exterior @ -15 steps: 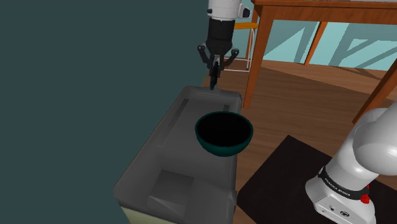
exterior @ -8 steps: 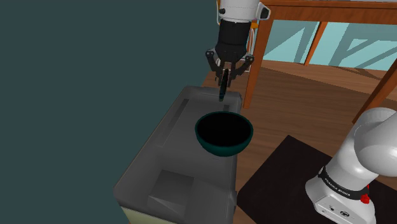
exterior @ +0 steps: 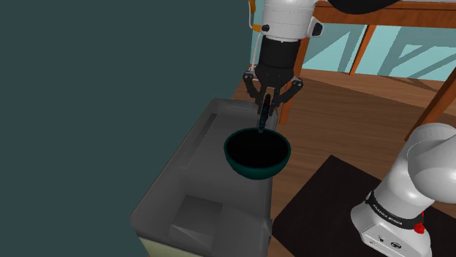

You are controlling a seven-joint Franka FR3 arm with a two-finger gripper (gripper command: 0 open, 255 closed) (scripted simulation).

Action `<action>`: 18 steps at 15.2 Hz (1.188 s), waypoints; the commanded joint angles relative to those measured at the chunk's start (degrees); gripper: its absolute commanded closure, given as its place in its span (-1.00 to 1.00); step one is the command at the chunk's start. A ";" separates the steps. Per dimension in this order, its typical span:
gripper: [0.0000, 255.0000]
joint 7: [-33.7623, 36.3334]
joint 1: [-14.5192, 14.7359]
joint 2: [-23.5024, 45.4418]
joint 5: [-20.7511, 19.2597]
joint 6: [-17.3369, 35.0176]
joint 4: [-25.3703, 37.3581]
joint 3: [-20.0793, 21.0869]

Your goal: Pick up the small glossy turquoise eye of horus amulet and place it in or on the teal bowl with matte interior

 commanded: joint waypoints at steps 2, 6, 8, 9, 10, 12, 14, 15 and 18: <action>1.00 -0.04 0.14 -0.11 0.24 2.31 -2.37 0.31; 1.00 -0.16 0.31 -0.17 0.54 5.35 -5.48 0.70; 1.00 -0.20 0.39 -0.12 0.69 6.89 -6.96 0.91; 1.00 -0.22 0.42 -0.08 0.76 7.66 -7.69 1.02; 1.00 -0.24 0.46 -0.02 0.83 8.44 -8.41 1.13; 1.00 -0.26 0.52 0.11 0.94 9.72 -9.57 1.33; 1.00 -0.26 0.52 0.10 0.94 9.72 -9.57 1.33; 1.00 -0.26 0.52 0.11 0.94 9.72 -9.57 1.33; 1.00 -0.26 0.51 0.11 0.94 9.72 -9.57 1.33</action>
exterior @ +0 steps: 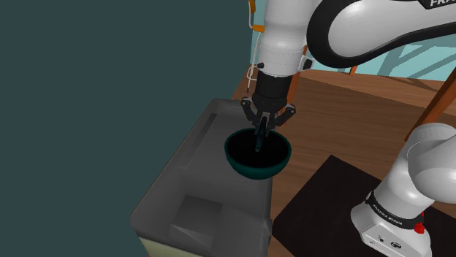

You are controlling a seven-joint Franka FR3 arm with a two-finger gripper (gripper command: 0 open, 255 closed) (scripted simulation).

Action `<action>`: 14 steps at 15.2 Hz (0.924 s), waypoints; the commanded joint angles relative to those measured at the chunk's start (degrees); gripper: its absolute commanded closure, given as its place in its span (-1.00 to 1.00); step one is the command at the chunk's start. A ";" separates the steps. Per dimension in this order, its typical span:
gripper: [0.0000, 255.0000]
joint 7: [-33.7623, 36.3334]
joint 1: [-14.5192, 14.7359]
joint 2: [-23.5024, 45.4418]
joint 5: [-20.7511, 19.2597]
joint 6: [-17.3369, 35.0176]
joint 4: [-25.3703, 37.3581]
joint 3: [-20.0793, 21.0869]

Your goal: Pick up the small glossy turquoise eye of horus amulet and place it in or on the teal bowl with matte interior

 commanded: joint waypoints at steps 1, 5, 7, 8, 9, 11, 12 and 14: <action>1.00 0.00 -0.01 0.01 0.00 0.02 -0.02 0.00; -1.00 -0.01 -0.01 0.01 0.00 0.02 -0.02 -0.01; -1.00 -0.01 -0.01 0.01 0.00 0.02 -0.02 -0.01; -1.00 0.00 -0.06 -0.30 -0.13 -1.96 1.64 -0.33; -1.00 0.02 -0.13 -0.53 -0.28 -3.91 3.36 -0.63; -1.00 0.09 -0.28 -0.72 -0.56 -7.36 6.61 -1.14; -1.00 0.10 -0.27 -0.72 -0.56 -7.36 6.61 -1.14; -1.00 0.10 -0.27 -0.72 -0.56 -7.36 6.61 -1.14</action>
